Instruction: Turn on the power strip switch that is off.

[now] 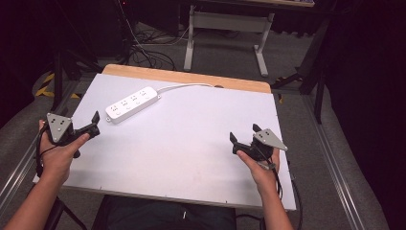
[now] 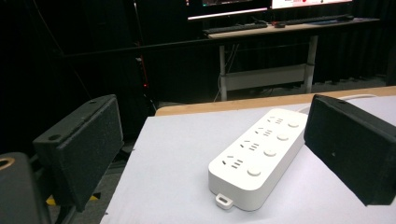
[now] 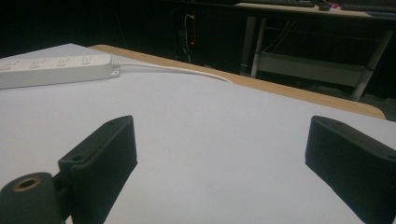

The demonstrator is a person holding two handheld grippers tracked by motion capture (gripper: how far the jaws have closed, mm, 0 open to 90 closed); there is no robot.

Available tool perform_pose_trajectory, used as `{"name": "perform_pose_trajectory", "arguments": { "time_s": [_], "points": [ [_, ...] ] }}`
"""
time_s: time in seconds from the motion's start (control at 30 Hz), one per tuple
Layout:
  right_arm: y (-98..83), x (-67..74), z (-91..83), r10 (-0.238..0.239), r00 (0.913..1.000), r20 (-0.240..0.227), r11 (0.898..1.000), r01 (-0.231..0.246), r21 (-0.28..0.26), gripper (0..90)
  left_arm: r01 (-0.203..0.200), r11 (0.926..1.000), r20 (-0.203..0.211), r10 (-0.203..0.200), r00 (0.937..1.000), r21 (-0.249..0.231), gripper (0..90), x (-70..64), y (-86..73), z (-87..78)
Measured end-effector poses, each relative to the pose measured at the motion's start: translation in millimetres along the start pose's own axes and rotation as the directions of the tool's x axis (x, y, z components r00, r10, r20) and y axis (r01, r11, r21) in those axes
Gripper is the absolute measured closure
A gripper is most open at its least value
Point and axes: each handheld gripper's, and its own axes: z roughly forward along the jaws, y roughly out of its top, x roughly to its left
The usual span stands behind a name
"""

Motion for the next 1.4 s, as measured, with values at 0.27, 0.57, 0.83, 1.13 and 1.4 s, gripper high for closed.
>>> {"name": "perform_pose_trajectory", "arguments": {
  "time_s": [0.27,0.57,0.83,1.13,1.4],
  "points": [
    [0.0,0.5,-0.8,-0.002,1.0,-0.002,1.0,0.002,0.003,9.6,0.006,1.0,-0.001,-0.006,1.0,0.006,7.8,-0.9,0.2,0.6],
    [-0.7,1.0,0.1,-0.002,1.0,-0.006,1.0,0.002,0.011,9.9,-0.006,0.9997,-0.002,0.006,1.0,0.023,29.3,-2.2,0.7,0.2],
    [-0.8,1.8,0.4,-0.005,0.9999,-0.009,1.0,0.006,0.011,10.0,-0.039,0.9992,0.035,0.039,0.9987,0.011,73.9,-1.0,2.0,-4.0],
    [-0.8,1.7,0.2,-0.004,1.0,-0.009,1.0,0.004,0.011,10.2,-0.034,0.9992,0.035,0.033,0.9988,0.022,75.9,-0.1,1.8,-3.7],
    [-0.9,1.8,0.2,-0.005,0.9999,-0.01,1.0,0.005,0.013,10.8,0.0,0.9991,0.064,-0.003,0.9979,0.043,90.0,2.6,4.4,-5.1]
  ]
}}
